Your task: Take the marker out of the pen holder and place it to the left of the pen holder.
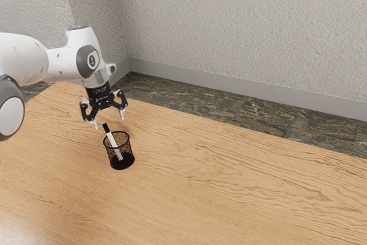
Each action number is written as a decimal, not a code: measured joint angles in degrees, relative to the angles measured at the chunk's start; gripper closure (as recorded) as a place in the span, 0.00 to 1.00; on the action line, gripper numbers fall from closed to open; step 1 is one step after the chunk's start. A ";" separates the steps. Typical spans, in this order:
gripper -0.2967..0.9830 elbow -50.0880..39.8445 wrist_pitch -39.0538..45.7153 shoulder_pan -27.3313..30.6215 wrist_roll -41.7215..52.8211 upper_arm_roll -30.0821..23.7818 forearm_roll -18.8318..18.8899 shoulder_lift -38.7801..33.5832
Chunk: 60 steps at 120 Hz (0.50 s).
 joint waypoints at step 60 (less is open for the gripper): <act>0.23 -10.95 6.59 -1.51 -0.22 -1.09 2.57 -8.61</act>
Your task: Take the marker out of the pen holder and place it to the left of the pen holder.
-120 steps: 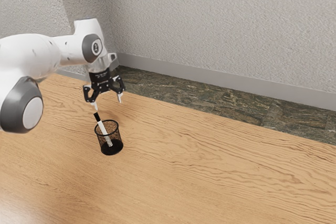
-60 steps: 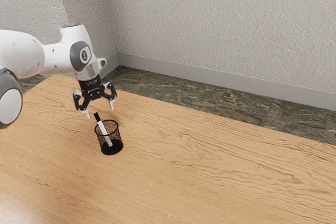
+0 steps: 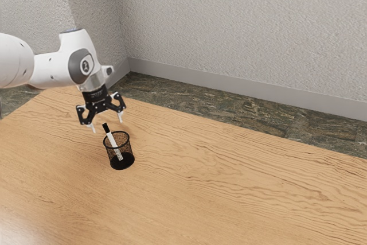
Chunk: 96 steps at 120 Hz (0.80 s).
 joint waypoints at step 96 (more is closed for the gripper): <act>0.59 -2.65 0.52 0.02 -4.51 -2.45 5.86 -2.02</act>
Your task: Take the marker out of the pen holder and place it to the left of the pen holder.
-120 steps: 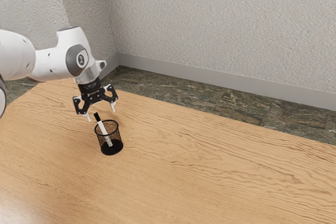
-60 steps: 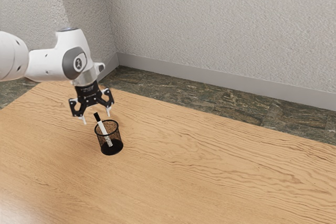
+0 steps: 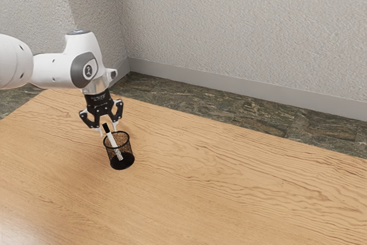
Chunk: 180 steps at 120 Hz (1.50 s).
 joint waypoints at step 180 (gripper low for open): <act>0.83 8.10 -16.49 0.23 -6.97 2.77 12.00 -6.64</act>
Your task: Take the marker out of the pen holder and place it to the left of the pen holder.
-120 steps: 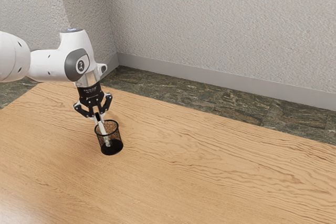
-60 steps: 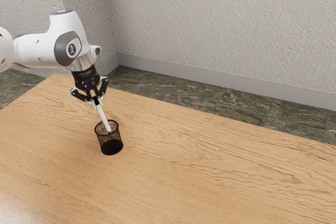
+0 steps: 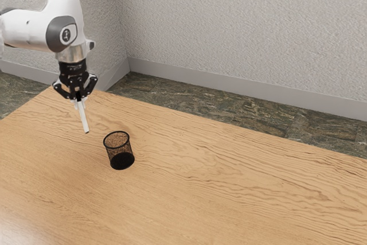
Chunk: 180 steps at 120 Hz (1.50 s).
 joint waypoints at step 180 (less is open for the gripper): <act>0.27 11.09 -15.75 2.14 -0.69 3.57 -5.46 12.81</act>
